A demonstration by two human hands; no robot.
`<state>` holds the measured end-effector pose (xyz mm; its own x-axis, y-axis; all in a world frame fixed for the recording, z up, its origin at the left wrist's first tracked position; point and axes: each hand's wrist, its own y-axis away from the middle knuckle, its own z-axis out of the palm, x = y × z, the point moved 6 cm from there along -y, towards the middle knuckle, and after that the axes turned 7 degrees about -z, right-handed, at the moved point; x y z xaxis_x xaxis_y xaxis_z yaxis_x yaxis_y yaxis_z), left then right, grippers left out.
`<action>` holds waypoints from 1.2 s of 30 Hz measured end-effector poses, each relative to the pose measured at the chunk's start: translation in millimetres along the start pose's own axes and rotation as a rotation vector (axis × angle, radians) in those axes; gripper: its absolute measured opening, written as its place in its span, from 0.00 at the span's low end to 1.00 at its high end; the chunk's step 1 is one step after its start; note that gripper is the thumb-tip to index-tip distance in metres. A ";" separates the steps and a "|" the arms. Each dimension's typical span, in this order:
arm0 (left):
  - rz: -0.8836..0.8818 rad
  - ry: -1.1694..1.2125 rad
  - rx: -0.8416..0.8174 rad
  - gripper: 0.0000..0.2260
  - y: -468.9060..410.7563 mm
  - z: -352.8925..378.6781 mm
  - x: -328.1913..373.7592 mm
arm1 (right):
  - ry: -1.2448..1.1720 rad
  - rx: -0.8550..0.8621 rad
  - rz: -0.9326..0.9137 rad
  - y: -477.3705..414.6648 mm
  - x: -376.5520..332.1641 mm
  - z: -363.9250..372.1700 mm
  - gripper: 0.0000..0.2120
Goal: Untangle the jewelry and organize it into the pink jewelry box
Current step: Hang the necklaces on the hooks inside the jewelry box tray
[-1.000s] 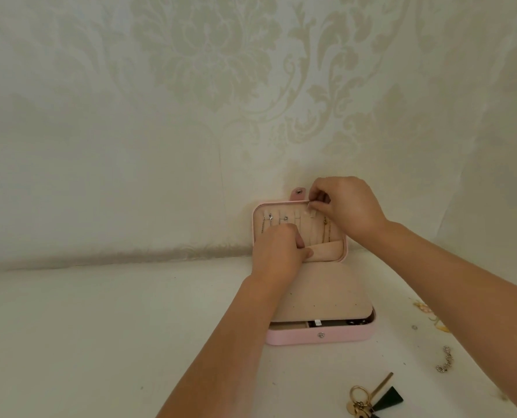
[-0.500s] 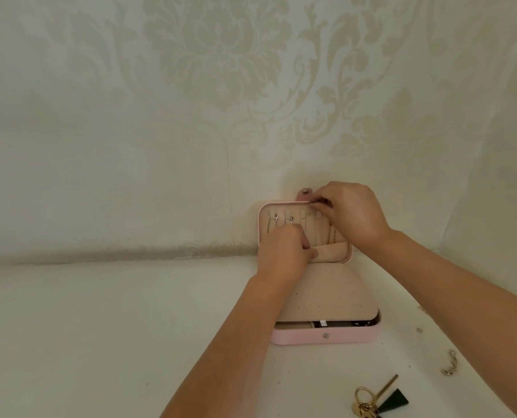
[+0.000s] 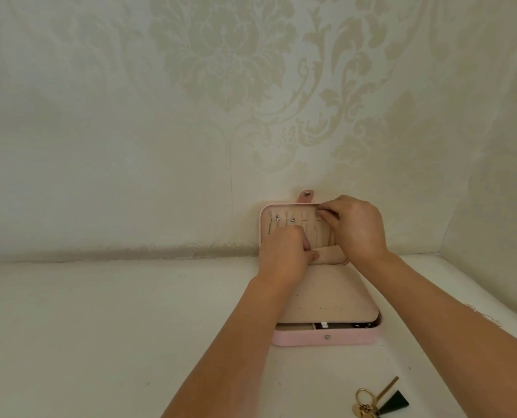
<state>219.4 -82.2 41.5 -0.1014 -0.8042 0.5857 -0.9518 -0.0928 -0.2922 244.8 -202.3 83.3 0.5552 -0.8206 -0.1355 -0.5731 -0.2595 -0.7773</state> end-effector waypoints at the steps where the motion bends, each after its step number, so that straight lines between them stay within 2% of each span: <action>1: 0.001 0.003 0.004 0.07 -0.1 0.0 -0.2 | 0.006 -0.002 0.013 1.7 0.8 0.9 0.05; 7: 0.007 0.011 0.001 0.07 0.7 -0.4 -0.9 | 0.000 -0.011 0.145 10.5 7.3 4.5 0.09; 13: 0.005 0.029 0.002 0.06 -0.6 -2.4 -4.3 | 0.038 -0.122 0.109 19.4 2.0 1.9 0.11; 16: -0.003 0.052 0.017 0.06 0.0 -5.0 -8.2 | -0.056 -0.029 0.120 33.8 -0.6 -16.9 0.11; 18: -0.035 0.094 0.092 0.06 -0.2 -12.3 -15.1 | -0.127 -0.006 0.157 44.6 -1.9 -25.6 0.11; 21: -0.058 0.137 0.235 0.10 2.8 -26.1 -21.0 | -0.173 -0.116 0.204 61.6 1.8 -32.9 0.10; 24: -0.091 0.140 0.303 0.16 3.9 -35.0 -29.7 | -0.266 -0.322 0.173 77.9 -4.0 -40.9 0.06; 27: -0.160 0.240 0.352 0.18 5.4 -36.5 -44.8 | -0.362 -0.507 0.165 92.7 -13.0 -51.5 0.15; 29: -0.228 0.348 0.316 0.20 8.8 -30.3 -55.3 | -0.376 -0.528 0.178 102.2 -14.4 -56.5 0.20; 32: -0.343 0.514 0.151 0.18 16.7 -15.1 -64.1 | -0.408 -0.491 0.232 116.6 -11.7 -59.1 0.22; 34: -0.359 0.556 0.037 0.12 20.4 -7.7 -62.5 | -0.423 -0.494 0.248 124.5 -10.2 -58.0 0.21; 36: -0.335 0.570 -0.029 0.11 22.9 -4.1 -61.2 | -0.433 -0.495 0.260 129.5 -10.6 -60.9 0.20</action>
<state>202.6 -32.7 2.1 0.0719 -0.2967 0.9522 -0.9650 -0.2621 -0.0088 127.9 -258.2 21.4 0.4936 -0.6381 -0.5909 -0.8696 -0.3678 -0.3293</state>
